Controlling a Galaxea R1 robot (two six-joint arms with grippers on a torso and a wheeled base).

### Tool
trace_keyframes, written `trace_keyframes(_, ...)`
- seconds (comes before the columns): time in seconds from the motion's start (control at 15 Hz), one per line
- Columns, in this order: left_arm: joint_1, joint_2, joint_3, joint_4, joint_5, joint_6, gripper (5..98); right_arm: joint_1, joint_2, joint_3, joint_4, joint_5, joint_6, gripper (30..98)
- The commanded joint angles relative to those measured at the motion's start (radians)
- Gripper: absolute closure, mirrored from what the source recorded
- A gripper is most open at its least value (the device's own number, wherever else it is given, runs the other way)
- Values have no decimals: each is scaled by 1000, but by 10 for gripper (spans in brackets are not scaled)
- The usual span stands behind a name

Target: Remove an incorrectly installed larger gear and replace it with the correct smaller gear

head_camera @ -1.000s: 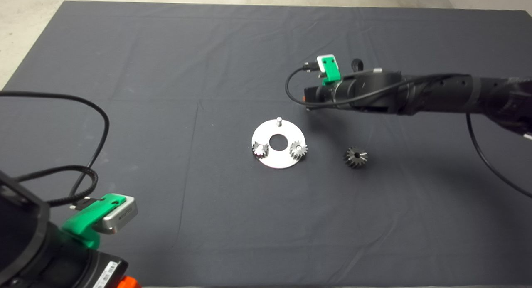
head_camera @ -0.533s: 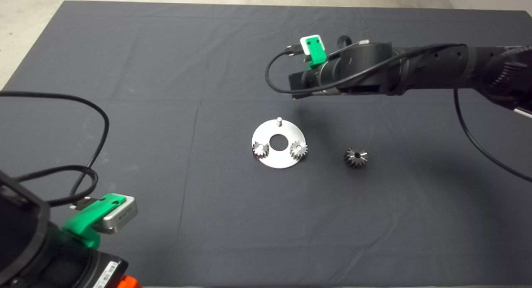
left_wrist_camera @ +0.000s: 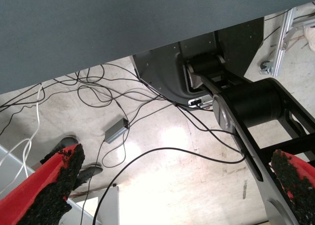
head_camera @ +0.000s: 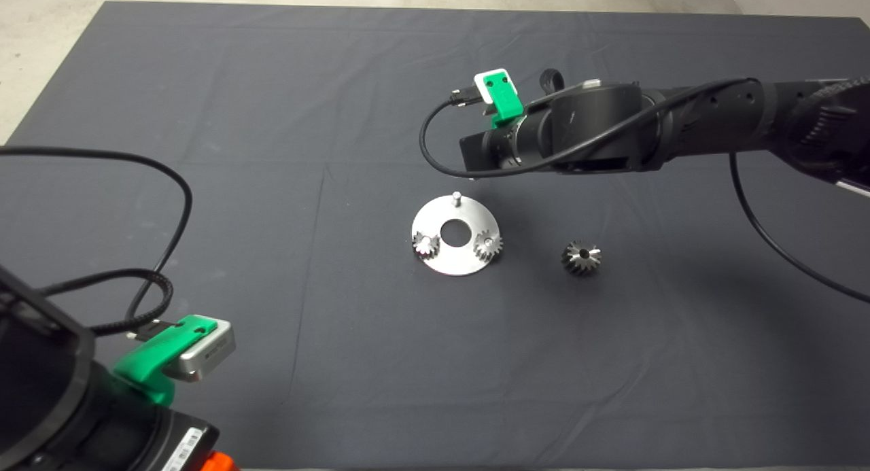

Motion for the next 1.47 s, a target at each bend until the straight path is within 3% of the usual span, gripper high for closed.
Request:
trace_keyframes(0.0,-7,5,-10,7,5,3,60,33,0,11,1,9,2,882)
trace_keyframes(0.2,-9,63,-81,24,6,43,60,59,-13,88,-3,10,-4,882)
trace_keyframes(0.4,-9,71,-69,26,4,26,60,59,2,93,-8,12,-9,882)
trace_keyframes(0.53,-8,68,-63,21,51,25,60,62,23,104,-8,12,-6,882)
trace_keyframes(0.6,-7,66,-49,21,61,25,60,62,35,111,-10,10,-4,882)
trace_keyframes(0.87,-6,48,-24,21,61,23,60,59,82,116,-36,9,-6,882)
trace_keyframes(1.07,-7,-40,15,23,59,26,60,46,52,209,-138,-7,-6,882)
trace_keyframes(1.2,-7,-27,13,23,52,26,60,30,8,261,-160,-37,-1,883)
trace_keyframes(1.4,-6,-14,18,23,56,16,60,25,-38,275,-161,-37,-1,883)
